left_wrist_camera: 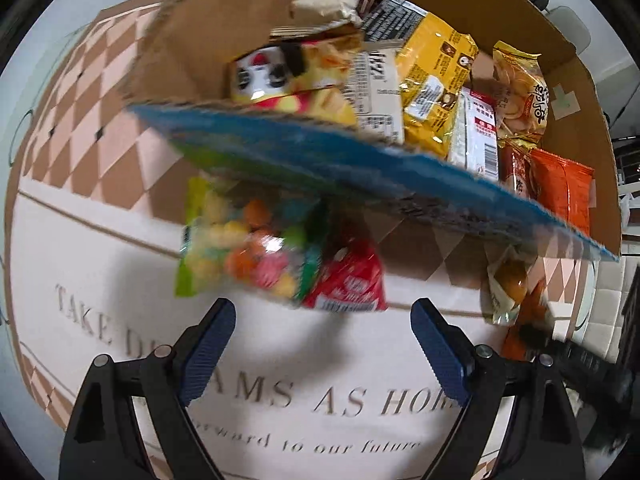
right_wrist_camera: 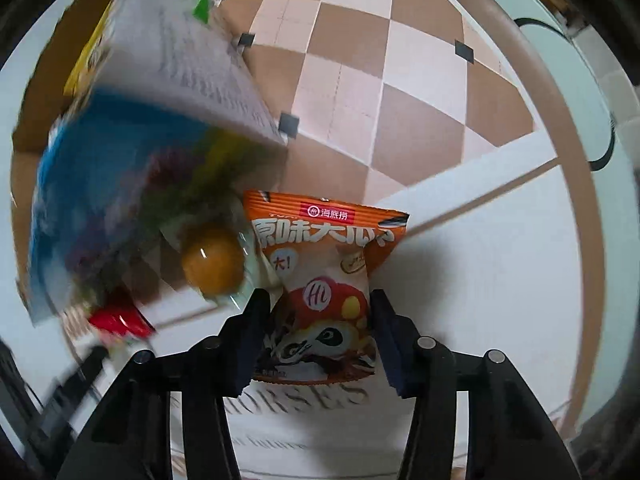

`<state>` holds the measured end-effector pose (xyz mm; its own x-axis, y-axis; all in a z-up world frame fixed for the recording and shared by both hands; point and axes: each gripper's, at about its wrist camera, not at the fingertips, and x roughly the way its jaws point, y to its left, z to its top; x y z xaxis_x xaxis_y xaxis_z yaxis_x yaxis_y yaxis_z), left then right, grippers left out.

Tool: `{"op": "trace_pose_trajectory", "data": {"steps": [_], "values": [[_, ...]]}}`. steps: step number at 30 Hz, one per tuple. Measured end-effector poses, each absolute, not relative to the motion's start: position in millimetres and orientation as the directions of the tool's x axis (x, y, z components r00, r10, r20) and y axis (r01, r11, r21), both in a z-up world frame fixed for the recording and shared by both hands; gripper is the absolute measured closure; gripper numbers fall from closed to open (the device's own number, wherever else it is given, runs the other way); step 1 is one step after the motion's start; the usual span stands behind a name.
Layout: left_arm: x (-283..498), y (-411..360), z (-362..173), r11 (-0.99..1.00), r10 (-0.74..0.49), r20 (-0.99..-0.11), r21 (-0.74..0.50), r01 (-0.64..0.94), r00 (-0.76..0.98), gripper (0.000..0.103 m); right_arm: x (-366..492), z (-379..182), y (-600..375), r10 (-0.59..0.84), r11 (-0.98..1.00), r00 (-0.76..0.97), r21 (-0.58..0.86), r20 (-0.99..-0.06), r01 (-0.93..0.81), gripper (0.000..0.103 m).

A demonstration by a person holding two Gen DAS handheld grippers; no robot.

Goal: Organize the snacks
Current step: 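Grasp the red triangle packet with left tool while right tool grasps the orange panda bag, then carry both packets over the box and open both tools to drop them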

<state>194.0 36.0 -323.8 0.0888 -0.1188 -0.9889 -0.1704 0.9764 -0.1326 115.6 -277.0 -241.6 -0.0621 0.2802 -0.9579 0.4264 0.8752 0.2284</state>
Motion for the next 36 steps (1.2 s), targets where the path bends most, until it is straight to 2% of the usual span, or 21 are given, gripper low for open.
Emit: {"op": "trace_pose_trajectory", "data": {"steps": [5, 6, 7, 9, 10, 13, 19, 21, 22, 30, 36], "values": [[208.3, 22.9, -331.8, 0.981, -0.115, -0.989, -0.127, -0.145, 0.088, 0.019, 98.6, -244.4, -278.4, 0.273, 0.884, -0.083, 0.216, -0.958, 0.415, 0.050], [210.7, 18.4, -331.6, 0.984, -0.106, -0.990, -0.118, -0.131, 0.097, 0.023, 96.3, -245.7, -279.3, 0.279, 0.881, -0.085, 0.219, -0.957, 0.420, 0.050], [213.0, 14.3, -332.5, 0.987, -0.101, -0.990, -0.112, -0.117, 0.096, 0.030, 94.4, -246.1, -280.0, 0.281, 0.878, -0.084, 0.221, -0.956, 0.425, 0.050], [217.4, 6.7, -338.2, 0.989, -0.102, -0.993, -0.108, -0.096, 0.066, 0.065, 93.3, -247.1, -281.6, 0.279, 0.880, -0.089, 0.217, -0.956, 0.421, 0.050], [218.0, 3.7, -340.9, 0.991, -0.094, -0.994, -0.098, -0.087, 0.054, 0.069, 92.4, -246.9, -281.1, 0.275, 0.883, -0.091, 0.214, -0.957, 0.417, 0.050], [212.7, -3.8, -341.6, 0.997, -0.062, -0.996, -0.065, -0.048, 0.063, 0.071, 93.3, -244.7, -276.2, 0.266, 0.890, -0.094, 0.207, -0.959, 0.407, 0.051], [180.5, -9.2, -340.0, 0.996, -0.076, -0.996, -0.077, -0.038, 0.039, 0.072, 95.8, -241.3, -253.8, 0.273, 0.899, -0.086, 0.222, -0.958, 0.377, 0.056], [166.9, -11.2, -337.1, 0.996, -0.086, -0.996, -0.087, -0.034, 0.032, 0.072, 91.2, -236.8, -248.8, 0.283, 0.901, -0.079, 0.236, -0.956, 0.362, 0.065], [162.2, -11.7, -335.4, 0.995, -0.089, -0.996, -0.090, -0.035, 0.031, 0.072, 89.0, -234.6, -246.2, 0.289, 0.903, -0.079, 0.244, -0.954, 0.355, 0.067], [126.7, -16.5, -326.6, 0.994, -0.108, -0.994, -0.108, -0.004, 0.019, 0.072, 79.5, -238.8, -224.0, 0.288, 0.921, -0.099, 0.247, -0.953, 0.301, 0.066], [115.0, -24.2, -354.0, 0.995, -0.099, -0.994, -0.100, 0.009, -0.047, 0.068, 87.9, -257.5, -213.9, 0.254, 0.934, -0.153, 0.202, -0.955, 0.293, 0.058]]}}
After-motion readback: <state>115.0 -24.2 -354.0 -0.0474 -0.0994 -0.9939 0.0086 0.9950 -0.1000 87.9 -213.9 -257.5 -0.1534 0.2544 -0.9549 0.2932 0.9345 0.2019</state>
